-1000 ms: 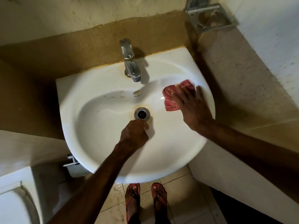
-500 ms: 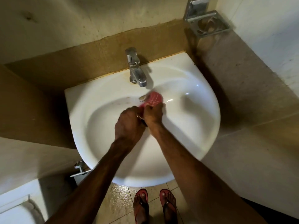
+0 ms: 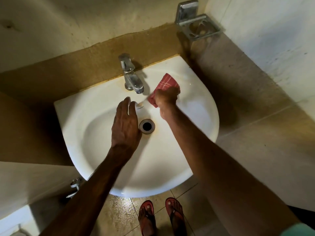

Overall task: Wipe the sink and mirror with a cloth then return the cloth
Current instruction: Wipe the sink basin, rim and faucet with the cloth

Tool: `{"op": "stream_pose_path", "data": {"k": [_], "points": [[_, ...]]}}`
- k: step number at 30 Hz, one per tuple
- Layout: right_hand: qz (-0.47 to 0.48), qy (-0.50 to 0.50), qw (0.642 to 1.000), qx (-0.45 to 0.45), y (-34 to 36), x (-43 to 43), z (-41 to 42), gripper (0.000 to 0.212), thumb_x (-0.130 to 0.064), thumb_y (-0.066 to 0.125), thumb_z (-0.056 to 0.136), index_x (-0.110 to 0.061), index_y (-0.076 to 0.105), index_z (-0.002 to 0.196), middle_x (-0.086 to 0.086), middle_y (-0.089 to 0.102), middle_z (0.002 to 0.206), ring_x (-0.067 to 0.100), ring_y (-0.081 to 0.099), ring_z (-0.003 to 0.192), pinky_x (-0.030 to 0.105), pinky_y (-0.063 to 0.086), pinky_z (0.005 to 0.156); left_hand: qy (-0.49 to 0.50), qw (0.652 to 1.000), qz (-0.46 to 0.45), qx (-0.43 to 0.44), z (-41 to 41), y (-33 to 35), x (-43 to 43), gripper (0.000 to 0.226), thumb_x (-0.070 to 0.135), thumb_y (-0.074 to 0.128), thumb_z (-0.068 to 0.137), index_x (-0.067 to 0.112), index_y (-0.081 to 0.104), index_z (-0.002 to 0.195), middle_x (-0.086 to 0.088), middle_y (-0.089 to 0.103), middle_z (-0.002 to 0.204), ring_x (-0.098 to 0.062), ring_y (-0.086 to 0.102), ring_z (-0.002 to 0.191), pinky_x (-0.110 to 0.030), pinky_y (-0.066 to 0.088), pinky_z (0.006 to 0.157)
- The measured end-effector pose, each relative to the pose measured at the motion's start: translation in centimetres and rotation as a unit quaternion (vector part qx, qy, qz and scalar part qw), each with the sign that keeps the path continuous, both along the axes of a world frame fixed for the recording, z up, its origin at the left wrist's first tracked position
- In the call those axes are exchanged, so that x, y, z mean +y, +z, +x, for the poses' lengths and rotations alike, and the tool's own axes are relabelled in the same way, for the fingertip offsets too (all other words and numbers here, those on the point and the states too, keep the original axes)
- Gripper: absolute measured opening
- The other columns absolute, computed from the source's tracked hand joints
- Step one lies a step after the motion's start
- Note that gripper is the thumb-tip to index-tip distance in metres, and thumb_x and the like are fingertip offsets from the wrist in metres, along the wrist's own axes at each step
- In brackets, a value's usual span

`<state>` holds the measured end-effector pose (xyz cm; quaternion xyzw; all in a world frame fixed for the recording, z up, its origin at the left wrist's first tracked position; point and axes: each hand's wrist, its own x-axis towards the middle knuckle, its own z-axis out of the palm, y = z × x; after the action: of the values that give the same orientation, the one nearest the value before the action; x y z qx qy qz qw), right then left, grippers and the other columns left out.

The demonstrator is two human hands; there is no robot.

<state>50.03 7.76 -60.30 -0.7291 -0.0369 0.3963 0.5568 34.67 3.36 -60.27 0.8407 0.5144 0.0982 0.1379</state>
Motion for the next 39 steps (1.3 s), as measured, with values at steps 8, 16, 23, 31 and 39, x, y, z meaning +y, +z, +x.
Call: {"op": "stream_pose_path", "data": {"k": [8, 16, 23, 31, 39], "points": [[-0.023, 0.131, 0.991, -0.004, -0.3, -2.5, -9.7, 0.018, 0.004, 0.051, 0.097, -0.003, 0.064, 0.107, 0.012, 0.067, 0.083, 0.020, 0.063, 0.060, 0.027, 0.053, 0.045, -0.014, 1.000, 0.009, -0.020, -6.1, -0.4, -1.4, 0.077, -0.015, 0.060, 0.067, 0.006, 0.046, 0.140, -0.016, 0.035, 0.158, -0.031, 0.032, 0.148, -0.044, 0.039, 0.117], [-0.039, 0.025, 0.999, 0.023, 0.2, -1.5, -3.2, 0.030, 0.003, 0.056, 0.099, 0.005, 0.057, 0.129, 0.019, 0.071, 0.098, 0.026, 0.073, 0.080, 0.038, 0.067, 0.068, -0.009, 1.000, 0.014, 0.020, -5.9, -1.2, -1.7, 0.080, -0.007, 0.060, 0.082, 0.004, 0.029, 0.155, -0.016, 0.022, 0.165, -0.030, 0.022, 0.153, -0.040, 0.028, 0.124], [-0.063, 0.127, 0.990, 0.018, -0.7, -1.6, -8.5, 0.023, -0.001, 0.049, 0.098, 0.004, 0.063, 0.116, 0.021, 0.075, 0.097, 0.022, 0.073, 0.067, 0.030, 0.062, 0.057, -0.015, 1.000, 0.012, 0.024, -6.5, -1.1, -1.4, 0.085, -0.006, 0.063, 0.082, 0.009, 0.025, 0.157, -0.011, 0.018, 0.167, -0.026, 0.018, 0.155, -0.038, 0.024, 0.126], [-0.150, 0.223, 0.952, -0.146, 1.1, -1.3, 1.3, 0.055, -0.039, 0.082, 0.089, -0.005, 0.062, 0.127, 0.013, 0.067, 0.130, 0.028, 0.065, 0.117, 0.030, 0.053, 0.099, -0.003, 0.999, -0.008, 0.049, -5.2, -1.1, -1.3, 0.089, -0.005, 0.057, 0.085, 0.009, 0.011, 0.160, -0.011, 0.004, 0.169, -0.025, 0.006, 0.157, -0.038, 0.018, 0.127], [-0.077, 0.192, 0.972, -0.111, 3.2, -3.1, 5.8, 0.048, -0.022, 0.034, 0.114, 0.007, 0.042, 0.151, 0.019, 0.059, 0.142, 0.035, 0.056, 0.138, 0.034, 0.058, 0.095, -0.008, 0.997, -0.064, 0.044, -2.5, 0.8, -3.5, 0.084, 0.009, 0.063, 0.087, 0.004, 0.018, 0.157, -0.018, 0.014, 0.166, -0.032, 0.017, 0.154, -0.040, 0.020, 0.126]]}}
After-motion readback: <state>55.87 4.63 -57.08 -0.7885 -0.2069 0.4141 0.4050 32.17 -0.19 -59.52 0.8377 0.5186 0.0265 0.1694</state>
